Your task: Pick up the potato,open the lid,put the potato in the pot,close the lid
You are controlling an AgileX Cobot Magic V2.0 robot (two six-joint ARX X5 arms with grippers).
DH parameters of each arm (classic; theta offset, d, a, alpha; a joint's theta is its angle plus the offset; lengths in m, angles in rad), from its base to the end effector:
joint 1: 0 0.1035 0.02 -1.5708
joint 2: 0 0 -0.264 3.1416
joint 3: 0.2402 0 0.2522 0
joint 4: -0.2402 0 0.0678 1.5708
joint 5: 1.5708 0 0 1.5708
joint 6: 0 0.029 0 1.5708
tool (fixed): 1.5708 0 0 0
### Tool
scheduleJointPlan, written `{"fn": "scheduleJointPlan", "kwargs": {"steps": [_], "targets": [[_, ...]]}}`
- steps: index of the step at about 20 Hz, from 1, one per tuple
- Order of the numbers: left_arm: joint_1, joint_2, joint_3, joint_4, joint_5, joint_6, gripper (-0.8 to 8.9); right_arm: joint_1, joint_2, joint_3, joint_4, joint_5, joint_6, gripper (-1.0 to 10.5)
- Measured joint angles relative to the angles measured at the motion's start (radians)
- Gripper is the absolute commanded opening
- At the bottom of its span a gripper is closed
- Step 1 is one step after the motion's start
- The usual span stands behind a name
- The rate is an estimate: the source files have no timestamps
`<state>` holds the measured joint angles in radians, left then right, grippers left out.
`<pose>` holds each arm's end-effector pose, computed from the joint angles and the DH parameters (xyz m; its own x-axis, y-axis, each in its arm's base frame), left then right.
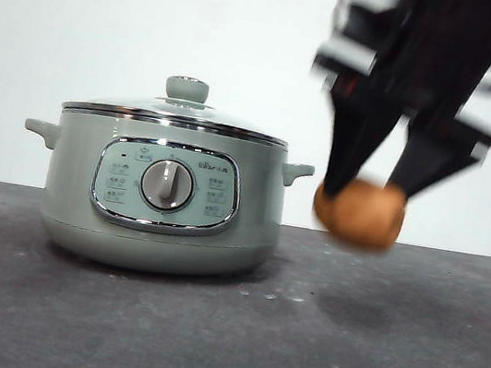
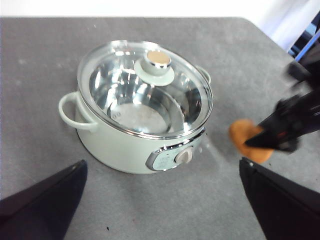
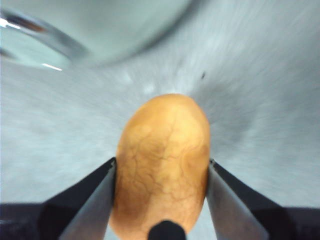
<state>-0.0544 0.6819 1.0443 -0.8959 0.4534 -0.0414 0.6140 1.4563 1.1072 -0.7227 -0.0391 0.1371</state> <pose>0.1028 -0.0183 0.3651 0.7491 -0.4795 -0.4572 0.4041 0.8775 -0.2582 0.2338 0.1662 0.2534 0.3683 0.3074 -0.8774 -0.4873 0.8675 0.0994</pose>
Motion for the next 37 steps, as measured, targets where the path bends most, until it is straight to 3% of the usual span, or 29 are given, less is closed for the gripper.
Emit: {"fn": "scheduleJointPlan", "kwargs": {"steps": [6,11,14,18,24,30,37], "targets": [[-0.059,0.219,0.118,0.132,0.0,0.0,5.97,0.0,-0.373,0.001,-0.082,0.009,-0.024,-0.2],[-0.142,0.497,0.25,0.201,-0.01,0.001,5.97,0.0,-0.548,0.002,-0.163,0.013,-0.025,-0.2],[-0.182,0.658,0.318,0.253,-0.035,0.003,5.97,0.0,-0.594,0.002,-0.212,0.013,-0.025,-0.2],[-0.257,0.811,0.368,0.311,-0.157,0.022,5.97,0.0,-0.609,0.002,-0.231,0.013,-0.025,-0.2],[-0.344,0.909,0.368,0.413,-0.309,0.071,5.97,0.0,-0.608,0.002,-0.227,0.013,-0.025,-0.2],[-0.373,0.963,0.368,0.433,-0.35,0.087,5.9,0.0,-0.609,0.002,-0.227,0.013,-0.025,-0.2],[-0.373,0.975,0.368,0.435,-0.353,0.087,2.3,0.0,-0.608,0.002,-0.231,0.039,-0.026,-0.2]]}}
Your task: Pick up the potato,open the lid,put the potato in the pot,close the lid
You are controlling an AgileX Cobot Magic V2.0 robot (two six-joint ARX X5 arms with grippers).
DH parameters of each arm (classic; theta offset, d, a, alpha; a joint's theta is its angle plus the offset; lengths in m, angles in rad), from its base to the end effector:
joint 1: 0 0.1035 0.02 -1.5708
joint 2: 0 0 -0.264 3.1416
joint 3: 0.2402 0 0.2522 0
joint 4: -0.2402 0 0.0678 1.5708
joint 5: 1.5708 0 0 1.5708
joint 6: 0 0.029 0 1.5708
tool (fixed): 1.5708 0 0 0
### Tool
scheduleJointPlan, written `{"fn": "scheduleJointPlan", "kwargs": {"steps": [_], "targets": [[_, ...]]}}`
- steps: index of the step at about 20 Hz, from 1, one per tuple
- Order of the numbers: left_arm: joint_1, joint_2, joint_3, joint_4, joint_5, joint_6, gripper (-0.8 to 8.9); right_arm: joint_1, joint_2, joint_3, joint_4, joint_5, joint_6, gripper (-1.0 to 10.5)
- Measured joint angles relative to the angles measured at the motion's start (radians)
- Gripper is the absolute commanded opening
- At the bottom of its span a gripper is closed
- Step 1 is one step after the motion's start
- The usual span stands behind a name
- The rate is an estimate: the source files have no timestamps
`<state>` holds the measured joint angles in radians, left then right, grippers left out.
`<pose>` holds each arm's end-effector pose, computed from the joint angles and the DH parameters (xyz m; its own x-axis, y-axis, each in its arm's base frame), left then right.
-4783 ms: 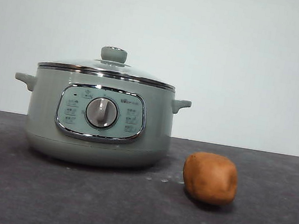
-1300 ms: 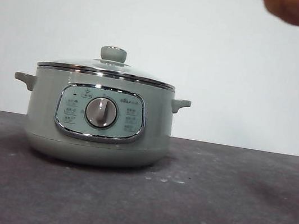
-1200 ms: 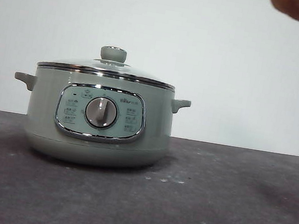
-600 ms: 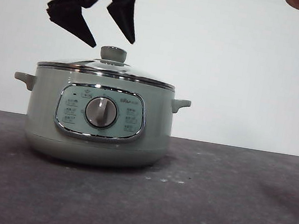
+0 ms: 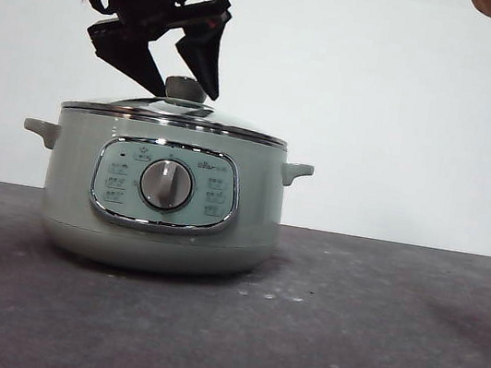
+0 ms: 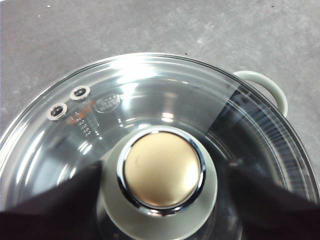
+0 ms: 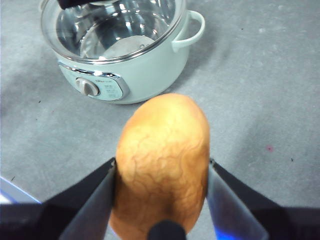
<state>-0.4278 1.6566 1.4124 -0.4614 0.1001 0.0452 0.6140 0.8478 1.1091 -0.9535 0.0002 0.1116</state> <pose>0.3340 -0.1555 0.3028 0.6477 -0.4052 -0.6452 0.5082 0.8607 -0.0303 0.1152 0.0812 0.3609 0.6294 0.4434 -0.6382 -0.5143 0.8533 0.0856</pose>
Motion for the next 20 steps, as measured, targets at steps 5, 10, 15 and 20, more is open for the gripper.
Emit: {"fn": "scheduleJointPlan", "kwargs": {"steps": [5,10,15,20], "targets": [[0.0,0.0,0.0,0.0,0.003,0.0,0.46,0.0,0.0,0.0,-0.005,0.0,-0.003,-0.2],[0.0,0.0,0.0,0.0,0.003,0.0,-0.08,0.0,0.0,0.0,-0.011,0.0,-0.003,-0.2],[0.0,-0.004,0.0,0.0,0.003,0.0,-0.08,0.0,0.0,0.0,-0.011,0.0,-0.003,-0.2],[0.008,-0.081,-0.005,-0.003,0.007,0.0,-0.08,0.0,0.002,0.0,-0.011,0.0,-0.003,-0.2]]}}
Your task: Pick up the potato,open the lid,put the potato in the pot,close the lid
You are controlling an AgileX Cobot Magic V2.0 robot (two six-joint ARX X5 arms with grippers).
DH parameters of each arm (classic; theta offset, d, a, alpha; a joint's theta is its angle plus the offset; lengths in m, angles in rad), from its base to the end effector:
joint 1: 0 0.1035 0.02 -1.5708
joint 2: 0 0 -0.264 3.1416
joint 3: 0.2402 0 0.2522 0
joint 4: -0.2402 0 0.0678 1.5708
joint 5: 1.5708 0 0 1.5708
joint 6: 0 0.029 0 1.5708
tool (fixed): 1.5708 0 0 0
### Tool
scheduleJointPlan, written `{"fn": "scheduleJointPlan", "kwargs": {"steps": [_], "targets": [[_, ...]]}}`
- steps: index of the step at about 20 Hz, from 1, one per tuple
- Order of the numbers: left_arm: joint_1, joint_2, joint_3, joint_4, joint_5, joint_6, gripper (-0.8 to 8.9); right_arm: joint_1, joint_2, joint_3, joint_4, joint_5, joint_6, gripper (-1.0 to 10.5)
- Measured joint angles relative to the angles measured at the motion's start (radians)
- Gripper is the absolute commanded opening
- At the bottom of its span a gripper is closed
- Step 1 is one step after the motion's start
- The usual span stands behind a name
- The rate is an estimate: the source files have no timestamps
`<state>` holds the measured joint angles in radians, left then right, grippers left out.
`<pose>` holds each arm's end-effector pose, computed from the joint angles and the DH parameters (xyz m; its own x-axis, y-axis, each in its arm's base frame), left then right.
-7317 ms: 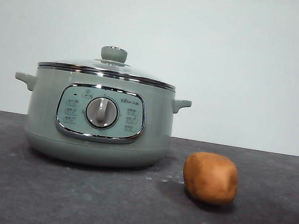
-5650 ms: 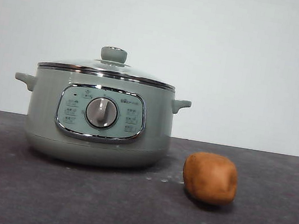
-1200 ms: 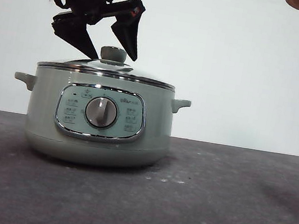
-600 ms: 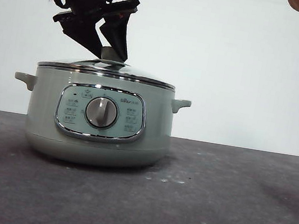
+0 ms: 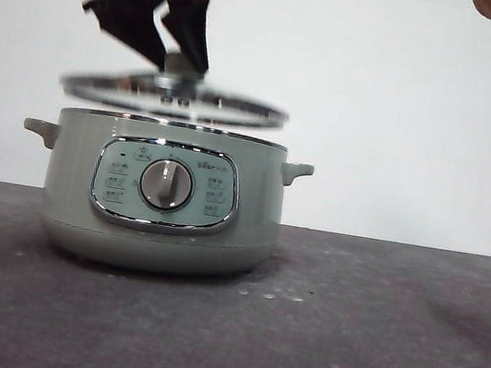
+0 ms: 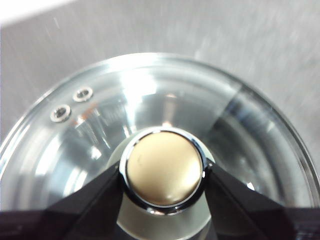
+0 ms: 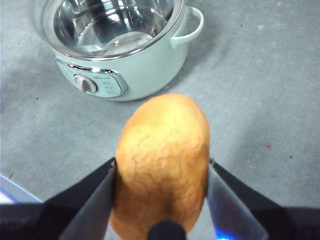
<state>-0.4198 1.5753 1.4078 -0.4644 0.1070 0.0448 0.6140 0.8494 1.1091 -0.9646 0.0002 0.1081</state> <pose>0.3190 -0.1458 0.3287 0.6891 -0.4245 -0.5873 0.5076 0.8612 -0.0269 0.1150 0.0811 0.3599 0.6227 0.4387 -0.6480 -0.5155 0.8529 0.0821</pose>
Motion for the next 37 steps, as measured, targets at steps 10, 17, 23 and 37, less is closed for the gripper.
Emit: {"fn": "scheduleJointPlan", "kwargs": {"steps": [10,17,23,37], "targets": [[0.116,-0.311,0.0,-0.198,0.041,0.025,-0.08,0.0,0.134,0.0,0.225,-0.072,-0.004,-0.2],[0.14,-0.466,-0.049,-0.336,0.042,0.054,-0.08,0.0,0.461,0.127,0.42,-0.185,-0.024,-0.2],[0.197,-0.65,-0.278,-0.355,0.041,0.056,-0.08,0.0,0.798,0.484,0.363,-0.232,-0.071,-0.2],[0.24,-0.884,-0.375,-0.461,0.042,0.055,-0.08,0.044,1.386,0.994,0.232,-0.197,-0.153,-0.2]]}}
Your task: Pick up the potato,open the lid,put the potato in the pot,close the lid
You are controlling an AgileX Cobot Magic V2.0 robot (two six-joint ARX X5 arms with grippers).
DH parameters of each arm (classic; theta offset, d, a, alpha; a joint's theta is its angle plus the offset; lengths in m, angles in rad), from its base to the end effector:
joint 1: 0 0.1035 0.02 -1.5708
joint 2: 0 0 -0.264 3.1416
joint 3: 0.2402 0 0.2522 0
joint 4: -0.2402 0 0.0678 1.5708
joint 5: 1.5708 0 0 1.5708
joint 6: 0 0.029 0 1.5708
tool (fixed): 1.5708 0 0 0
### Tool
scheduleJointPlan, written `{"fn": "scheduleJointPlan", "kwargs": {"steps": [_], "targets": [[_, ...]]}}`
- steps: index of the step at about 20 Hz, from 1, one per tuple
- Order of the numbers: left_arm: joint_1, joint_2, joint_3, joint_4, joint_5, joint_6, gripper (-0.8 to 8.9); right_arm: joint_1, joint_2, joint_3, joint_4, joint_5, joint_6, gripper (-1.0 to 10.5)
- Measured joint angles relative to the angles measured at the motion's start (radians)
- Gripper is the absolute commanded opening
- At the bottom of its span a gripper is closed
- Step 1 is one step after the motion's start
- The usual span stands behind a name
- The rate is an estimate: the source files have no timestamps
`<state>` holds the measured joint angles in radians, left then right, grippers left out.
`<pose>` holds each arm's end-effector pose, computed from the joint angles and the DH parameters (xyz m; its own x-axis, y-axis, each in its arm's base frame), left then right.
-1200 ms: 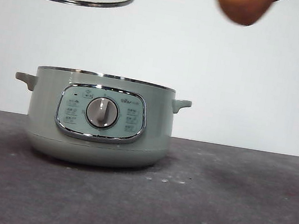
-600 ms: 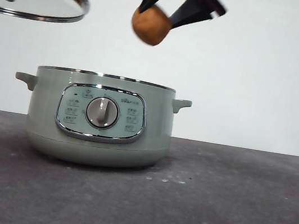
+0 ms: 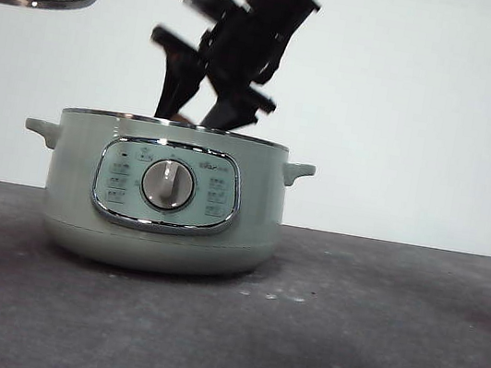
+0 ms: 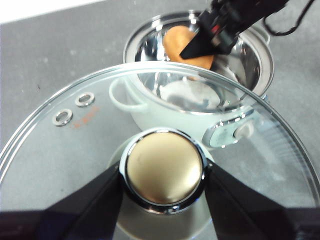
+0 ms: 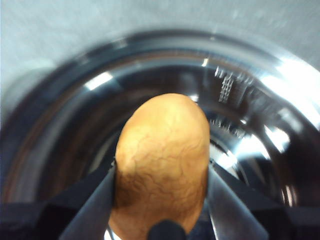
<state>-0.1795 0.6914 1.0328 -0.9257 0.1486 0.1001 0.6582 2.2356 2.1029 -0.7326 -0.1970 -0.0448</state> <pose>0.1053 -0.0235 0.3572 0.7852 -0.2930 -0.5455 0.3508 0.9364 0.0021 0.3889 0.3079 0.2651 0.3833 0.5438 -0.7466 -0.7265 0.6766 0.1198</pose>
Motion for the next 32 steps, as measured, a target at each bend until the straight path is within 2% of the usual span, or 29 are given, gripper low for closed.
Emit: {"fn": "scheduleJointPlan", "kwargs": {"steps": [11,12,15,19,24,26,32], "targets": [[0.0,0.0,0.0,0.008,0.0,0.0,-0.08,0.016,0.062,0.01,-0.052,0.066,-0.051,-0.1],[0.0,0.0,0.0,0.008,0.0,0.0,-0.08,0.017,0.062,0.01,-0.051,0.067,-0.053,0.4],[0.0,0.0,0.0,0.008,0.0,0.0,-0.08,0.02,0.062,0.01,-0.051,0.069,-0.053,5.0],[0.0,0.0,0.0,0.014,0.0,0.0,-0.08,0.026,0.084,0.126,-0.169,0.068,-0.046,5.1],[0.0,0.0,0.0,0.021,0.0,0.0,-0.08,0.027,0.085,0.549,-0.518,0.068,-0.045,5.0],[0.0,0.0,0.0,0.048,0.001,0.0,-0.08,0.027,0.075,0.668,-0.621,0.068,-0.045,5.0],[0.0,0.038,0.0,0.067,0.002,0.0,-0.08,0.027,-0.084,0.694,-0.621,0.093,-0.019,5.0]]}}
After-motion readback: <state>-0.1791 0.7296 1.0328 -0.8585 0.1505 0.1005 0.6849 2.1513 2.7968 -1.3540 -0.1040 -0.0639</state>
